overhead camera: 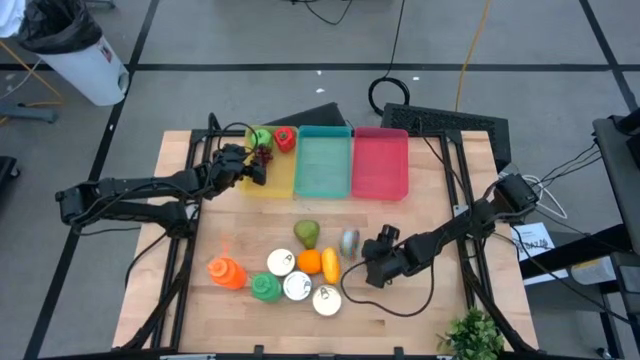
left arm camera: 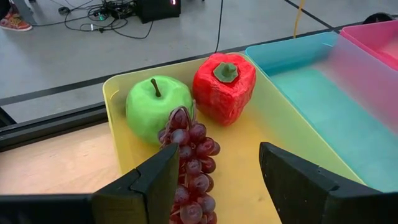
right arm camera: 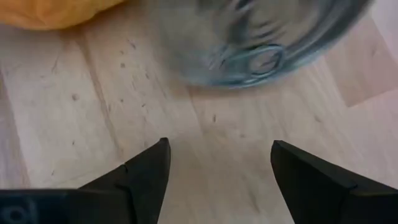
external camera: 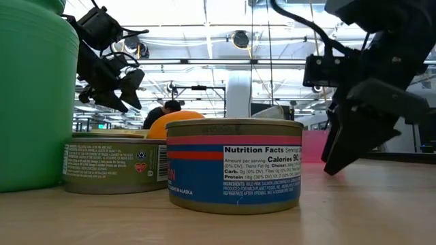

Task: Pick & Place Food Item
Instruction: Put the right green tuna can into the red bin

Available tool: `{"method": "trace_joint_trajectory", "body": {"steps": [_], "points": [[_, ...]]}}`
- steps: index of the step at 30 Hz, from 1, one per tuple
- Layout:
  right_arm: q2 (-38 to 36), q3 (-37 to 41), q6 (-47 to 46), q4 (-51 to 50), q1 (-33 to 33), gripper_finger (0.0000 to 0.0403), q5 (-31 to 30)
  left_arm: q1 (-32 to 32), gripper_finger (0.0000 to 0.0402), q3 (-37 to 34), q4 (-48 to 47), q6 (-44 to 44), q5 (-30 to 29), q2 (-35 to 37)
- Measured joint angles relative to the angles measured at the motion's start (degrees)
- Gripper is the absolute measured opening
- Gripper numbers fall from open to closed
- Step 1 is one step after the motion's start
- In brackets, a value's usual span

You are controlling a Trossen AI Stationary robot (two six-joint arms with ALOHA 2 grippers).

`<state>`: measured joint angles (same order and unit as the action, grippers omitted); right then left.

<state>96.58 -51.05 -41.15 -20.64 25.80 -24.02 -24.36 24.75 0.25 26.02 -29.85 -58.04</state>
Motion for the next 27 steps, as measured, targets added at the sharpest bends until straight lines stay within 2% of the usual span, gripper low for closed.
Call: {"method": "trace_joint_trajectory", "body": {"steps": [6, 11, 13, 16, 22, 27], "points": [[-1.13, 0.0, 1.96, -0.4, 0.0, 0.0262, -0.16, 0.0, 0.0228, 0.0, -0.02, 0.01, -0.01, 0.0], [-4.05, 0.0, 4.12, 0.63, 0.0, 0.0262, -5.53, 0.0, 0.0228, 0.0, -0.02, 0.01, -0.01, 0.0], [-4.47, 0.0, 6.89, 2.54, -0.18, 0.0262, -8.49, 0.0, 0.0228, 0.0, -0.02, 0.01, -0.01, 0.0], [-4.4, 0.0, 16.5, 7.97, -1.44, 0.0262, -11.84, 0.0, 0.0228, 0.0, 0.01, 0.08, -0.01, -0.02], [-2.55, -0.02, 39.85, 20.97, -8.1, 0.0262, -5.57, 0.0, 0.0228, 0.0, 0.07, 0.27, -0.01, 0.0], [-0.09, -0.09, 47.2, 26.24, -15.21, 0.0263, 3.97, 0.0, 0.0228, 0.0, 0.06, 0.24, -0.01, -0.02]]}}
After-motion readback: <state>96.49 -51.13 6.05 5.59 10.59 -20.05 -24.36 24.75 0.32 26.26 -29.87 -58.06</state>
